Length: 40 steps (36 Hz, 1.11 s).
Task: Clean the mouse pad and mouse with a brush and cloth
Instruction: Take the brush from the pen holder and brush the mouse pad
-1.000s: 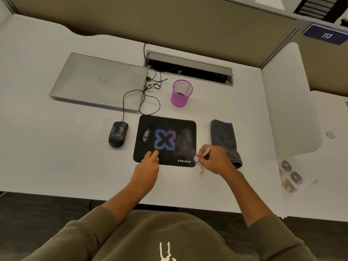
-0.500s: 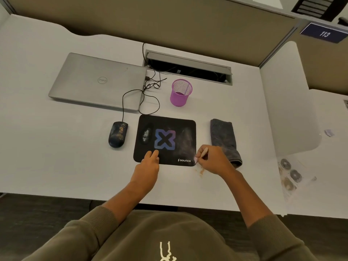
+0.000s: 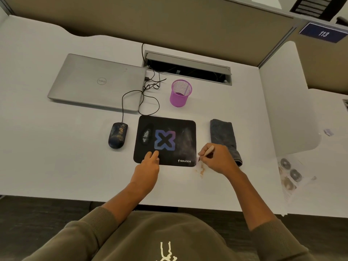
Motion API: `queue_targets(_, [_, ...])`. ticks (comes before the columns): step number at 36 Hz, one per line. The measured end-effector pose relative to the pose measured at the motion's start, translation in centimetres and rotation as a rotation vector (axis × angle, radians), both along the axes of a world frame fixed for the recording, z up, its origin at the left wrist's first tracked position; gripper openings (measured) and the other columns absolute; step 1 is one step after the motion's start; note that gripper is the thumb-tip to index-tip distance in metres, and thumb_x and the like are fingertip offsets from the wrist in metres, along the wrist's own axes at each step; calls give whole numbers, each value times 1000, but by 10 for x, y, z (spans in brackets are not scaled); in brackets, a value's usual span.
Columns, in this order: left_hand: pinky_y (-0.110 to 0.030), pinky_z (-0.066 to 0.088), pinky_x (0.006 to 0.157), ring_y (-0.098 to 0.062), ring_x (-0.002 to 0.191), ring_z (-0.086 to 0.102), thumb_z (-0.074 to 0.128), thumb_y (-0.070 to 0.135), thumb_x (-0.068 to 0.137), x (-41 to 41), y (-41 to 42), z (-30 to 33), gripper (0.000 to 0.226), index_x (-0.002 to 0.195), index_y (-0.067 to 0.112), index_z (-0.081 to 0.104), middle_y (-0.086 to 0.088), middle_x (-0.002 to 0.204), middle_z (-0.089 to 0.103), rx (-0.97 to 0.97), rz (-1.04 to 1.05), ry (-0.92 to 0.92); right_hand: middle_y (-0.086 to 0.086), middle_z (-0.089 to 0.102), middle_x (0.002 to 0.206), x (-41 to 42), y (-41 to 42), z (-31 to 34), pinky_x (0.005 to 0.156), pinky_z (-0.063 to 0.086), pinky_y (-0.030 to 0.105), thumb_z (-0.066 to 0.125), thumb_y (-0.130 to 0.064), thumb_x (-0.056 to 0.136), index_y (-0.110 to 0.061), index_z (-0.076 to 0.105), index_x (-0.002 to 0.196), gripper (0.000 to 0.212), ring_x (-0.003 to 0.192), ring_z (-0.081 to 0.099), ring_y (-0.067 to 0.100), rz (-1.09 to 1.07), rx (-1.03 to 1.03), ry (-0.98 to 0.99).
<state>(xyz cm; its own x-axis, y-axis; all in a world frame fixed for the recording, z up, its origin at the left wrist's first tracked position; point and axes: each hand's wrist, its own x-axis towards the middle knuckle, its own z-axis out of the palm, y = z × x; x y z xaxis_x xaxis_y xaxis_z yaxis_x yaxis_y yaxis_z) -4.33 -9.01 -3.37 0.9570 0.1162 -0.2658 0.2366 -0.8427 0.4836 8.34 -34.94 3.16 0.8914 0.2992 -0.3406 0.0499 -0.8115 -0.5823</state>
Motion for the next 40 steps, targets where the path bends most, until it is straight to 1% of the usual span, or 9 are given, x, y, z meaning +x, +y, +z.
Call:
queue_targets(3, [-37,59,95,-28,106,66,60,17,103,1,0,1,53,152,10,40,-12,148,46,11,-1,10,-10,75,88,1,3,2,65,56,12,79,-14,88,-26,75,88,13,78,71,12,-30,30,-40])
queue_targets(8, [-35,53,101,-28,117,64,58,21,104,2,0,2,58,156,14,33,-11,153,42,38,-11,20,-8,73,85,3,5,0,67,57,14,79,-11,88,-25,74,87,15,79,71,16,30,-52,56])
queue_targets(10, [-35,53,102,-29,119,64,58,22,104,1,0,1,59,157,14,33,-11,155,41,31,-2,19,-9,73,84,11,5,3,70,60,18,79,-11,86,-27,74,84,16,78,71,14,-14,-5,-5])
queue_targets(15, [-40,55,101,-33,116,65,57,19,105,2,0,-2,51,152,11,41,-12,153,44,-31,30,30,-10,75,92,33,27,3,74,58,15,77,-13,92,-21,73,95,10,85,73,5,-118,180,-78])
queue_targets(18, [-41,56,101,-34,117,65,57,18,104,2,0,-3,50,152,10,43,-13,154,43,-28,25,28,-3,78,101,49,44,-2,83,57,20,73,-10,95,-15,70,105,12,95,73,7,-167,257,-46])
queue_targets(25, [-39,56,102,-33,120,64,60,18,103,0,0,-4,56,154,12,39,-13,159,37,6,-3,33,8,71,110,81,55,-13,75,58,22,76,-19,95,-6,69,115,25,100,70,19,-472,291,-59])
queue_targets(30, [-44,55,104,-34,123,63,53,18,107,1,1,-4,51,155,15,37,-11,159,38,-88,65,64,10,68,113,88,65,-18,88,62,36,73,-8,95,-6,63,116,24,107,69,24,-571,377,-70])
queue_targets(35, [-45,55,103,-34,122,63,52,19,107,2,0,-6,50,155,16,37,-11,159,38,-107,81,70,8,68,108,90,80,-21,90,61,36,71,-7,95,-8,64,114,20,102,69,23,-390,330,-41])
queue_targets(40, [-45,58,99,-33,118,65,54,17,106,1,0,-9,48,152,13,41,-11,157,40,-90,75,55,6,70,109,93,84,-25,86,60,29,71,-10,95,-8,66,115,21,100,69,19,-427,295,-114])
